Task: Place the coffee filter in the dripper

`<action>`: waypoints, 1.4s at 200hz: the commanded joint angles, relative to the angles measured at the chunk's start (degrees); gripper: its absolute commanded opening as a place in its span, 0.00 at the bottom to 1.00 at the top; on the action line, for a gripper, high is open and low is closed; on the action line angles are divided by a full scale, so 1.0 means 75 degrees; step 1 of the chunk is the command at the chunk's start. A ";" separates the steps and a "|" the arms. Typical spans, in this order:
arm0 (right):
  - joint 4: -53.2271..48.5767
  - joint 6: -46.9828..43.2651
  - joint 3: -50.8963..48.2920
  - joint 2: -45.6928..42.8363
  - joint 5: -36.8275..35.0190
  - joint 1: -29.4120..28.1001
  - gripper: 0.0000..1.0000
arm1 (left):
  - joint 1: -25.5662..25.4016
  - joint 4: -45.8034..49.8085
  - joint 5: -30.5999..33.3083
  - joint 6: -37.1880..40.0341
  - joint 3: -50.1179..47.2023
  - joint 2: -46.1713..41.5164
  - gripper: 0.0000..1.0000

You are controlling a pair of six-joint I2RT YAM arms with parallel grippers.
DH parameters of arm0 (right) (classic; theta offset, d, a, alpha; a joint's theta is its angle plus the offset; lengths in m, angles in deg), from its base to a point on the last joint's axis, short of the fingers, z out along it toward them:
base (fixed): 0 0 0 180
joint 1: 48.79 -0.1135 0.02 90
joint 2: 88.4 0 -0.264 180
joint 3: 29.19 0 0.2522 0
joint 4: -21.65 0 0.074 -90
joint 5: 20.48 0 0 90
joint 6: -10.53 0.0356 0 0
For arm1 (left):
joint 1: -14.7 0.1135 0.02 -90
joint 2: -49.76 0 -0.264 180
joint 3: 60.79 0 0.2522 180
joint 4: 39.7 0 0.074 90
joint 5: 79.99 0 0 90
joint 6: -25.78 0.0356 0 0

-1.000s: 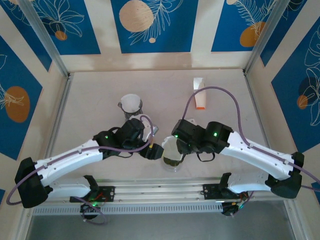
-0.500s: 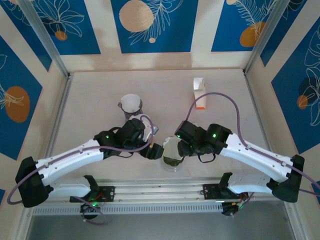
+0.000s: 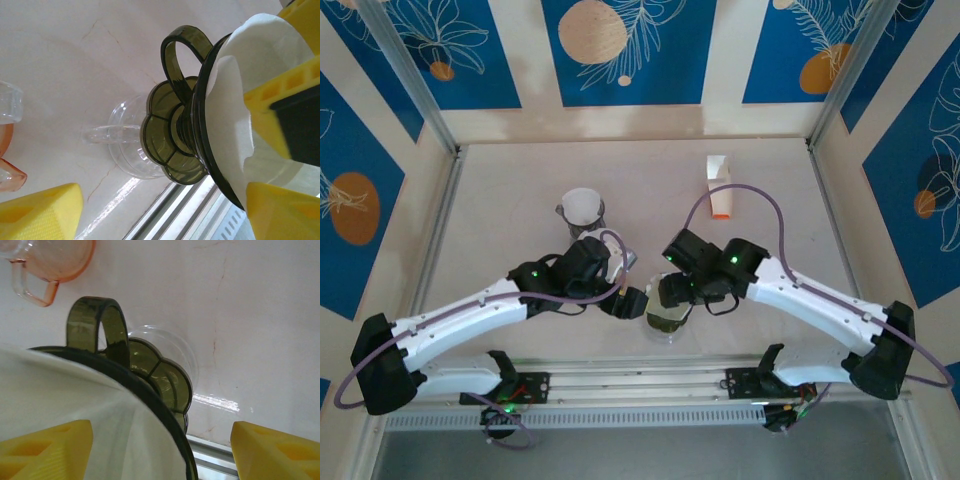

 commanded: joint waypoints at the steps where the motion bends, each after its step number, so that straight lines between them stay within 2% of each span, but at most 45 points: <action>1: -0.0135 -0.0241 0.0065 0.0119 0.0209 0.0092 0.74 | -0.0068 -0.0025 0.0106 -0.0058 0.0132 -0.0024 0.85; 117: 0.0243 -0.0272 -0.0538 0.0709 -0.0154 -0.0051 0.74 | -0.0065 -0.0042 0.0006 -0.0111 0.0137 0.0011 0.87; 189: 0.0354 -0.0093 -0.0733 0.0827 -0.0398 -0.0259 0.74 | -0.0055 -0.0776 0.0250 -0.0236 -0.0264 -0.0681 0.97; 280: 0.0331 0.0000 -0.0733 0.0983 -0.0571 -0.0368 0.74 | -0.0054 -0.0618 0.0548 -0.0260 -0.0152 -0.0110 0.95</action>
